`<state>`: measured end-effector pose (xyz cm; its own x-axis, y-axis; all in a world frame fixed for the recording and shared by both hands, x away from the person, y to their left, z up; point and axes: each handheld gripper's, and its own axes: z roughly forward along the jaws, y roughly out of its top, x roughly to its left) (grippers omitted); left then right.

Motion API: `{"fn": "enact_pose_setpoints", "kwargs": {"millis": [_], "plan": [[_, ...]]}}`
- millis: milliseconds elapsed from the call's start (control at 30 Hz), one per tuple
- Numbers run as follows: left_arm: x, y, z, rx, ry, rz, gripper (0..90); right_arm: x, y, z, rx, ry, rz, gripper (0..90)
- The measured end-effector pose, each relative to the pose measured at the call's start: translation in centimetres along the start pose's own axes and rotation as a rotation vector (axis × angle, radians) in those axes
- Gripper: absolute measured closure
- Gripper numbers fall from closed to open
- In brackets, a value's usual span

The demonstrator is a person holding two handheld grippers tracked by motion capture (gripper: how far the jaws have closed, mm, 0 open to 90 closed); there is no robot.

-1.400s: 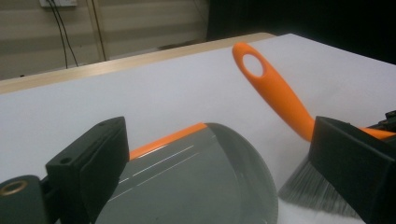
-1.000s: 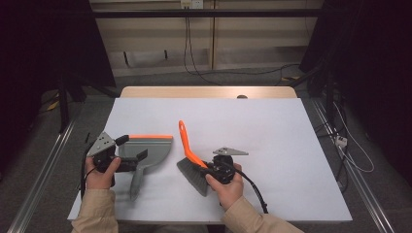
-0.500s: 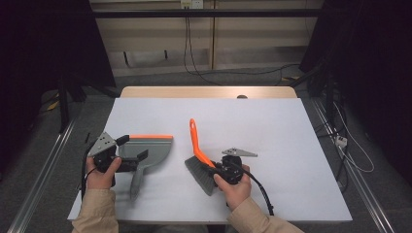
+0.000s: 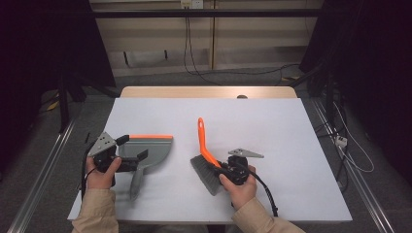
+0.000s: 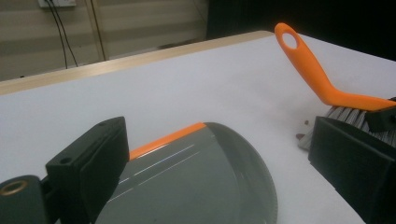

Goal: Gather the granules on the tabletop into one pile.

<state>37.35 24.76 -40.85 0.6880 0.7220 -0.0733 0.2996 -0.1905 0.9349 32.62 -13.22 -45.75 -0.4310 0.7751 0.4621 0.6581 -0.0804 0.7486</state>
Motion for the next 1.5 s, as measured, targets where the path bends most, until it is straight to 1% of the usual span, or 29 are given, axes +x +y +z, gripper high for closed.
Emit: {"fn": "enact_pose_setpoints", "kwargs": {"millis": [67, 200, 333, 633, 733, 800, 833, 933, 967, 1000, 1133, 1200, 1233, 1300, 1333, 1367, 1400, 1433, 1467, 1500], "plan": [[0.0, 0.0, 0.0, 0.000, 0.000, 0.001, 5.2, -0.1, 0.0, -0.1, -0.002, -0.005, 0.005, 70.1], [-0.1, 0.0, 0.0, 0.003, -0.002, 0.004, 5.1, -0.3, 0.0, -0.3, -0.004, -0.013, -0.002, 70.1], [0.0, 0.1, 0.0, 0.002, 0.000, 0.007, 5.1, -0.7, 0.1, -0.6, -0.006, -0.022, 0.005, 70.1], [-0.1, 0.1, 0.1, 0.002, -0.004, 0.010, 5.1, -0.9, 0.2, -0.9, -0.009, -0.027, 0.005, 70.2], [-0.1, 0.1, 0.1, 0.001, -0.003, 0.008, 5.1, -1.0, 0.3, -0.9, -0.013, -0.005, 0.029, 70.4], [-0.1, 0.1, 0.2, 0.003, -0.003, 0.007, 5.2, -1.0, 0.4, -0.8, -0.020, 0.008, 0.033, 70.6], [-0.1, 0.1, 0.2, 0.005, -0.004, 0.011, 5.1, -1.1, 0.6, -0.8, -0.023, 0.027, 0.045, 70.7], [-0.1, 0.1, 0.2, 0.002, -0.005, 0.006, 5.2, -1.1, 1.2, -0.9, -0.046, 0.051, 0.065, 71.0], [-0.1, 0.1, 0.2, -0.001, -0.010, 0.002, 5.2, -1.2, 1.3, -1.0, -0.054, 0.063, 0.082, 71.0], [-0.1, 0.1, 0.2, -0.001, -0.010, 0.004, 5.2, -1.2, 1.7, -1.1, -0.067, 0.092, 0.111, 71.0], [-0.1, 0.1, 0.3, 0.003, -0.010, 0.008, 5.2, -1.0, 3.3, -1.6, -0.102, 0.132, 0.104, 71.0], [0.0, 0.1, 0.3, 0.005, -0.006, 0.008, 5.2, -1.0, 4.1, -1.7, -0.109, 0.145, 0.082, 71.0], [0.1, 0.1, 0.3, 0.005, -0.005, 0.006, 5.2, -1.1, 4.6, -1.7, -0.118, 0.149, 0.054, 71.0], [0.1, 0.1, 0.3, 0.005, -0.006, 0.005, 5.2, -1.5, 5.5, -1.5, -0.126, 0.141, 0.000, 71.0], [0.1, 0.1, 0.3, 0.007, -0.006, 0.008, 5.1, -1.8, 5.9, -1.3, -0.133, 0.151, -0.048, 71.0], [0.1, 0.1, 0.3, 0.006, -0.007, 0.007, 5.2, -2.0, 6.2, -1.1, -0.129, 0.142, -0.080, 71.0], [0.1, 0.1, 0.3, 0.005, -0.006, 0.004, 5.2, -2.3, 6.6, -0.9, -0.119, 0.135, -0.124, 71.0], [0.1, 0.1, 0.3, 0.005, -0.008, 0.003, 5.1, -2.6, 6.9, -0.6, -0.113, 0.148, -0.166, 71.0], [0.1, 0.1, 0.3, 0.004, -0.010, 0.001, 5.1, -2.8, 7.1, -0.4, -0.112, 0.134, -0.207, 71.0], [0.1, 0.1, 0.3, 0.005, -0.010, 0.000, 5.1, -3.1, 7.4, -0.1, -0.106, 0.122, -0.267, 71.0]]}}
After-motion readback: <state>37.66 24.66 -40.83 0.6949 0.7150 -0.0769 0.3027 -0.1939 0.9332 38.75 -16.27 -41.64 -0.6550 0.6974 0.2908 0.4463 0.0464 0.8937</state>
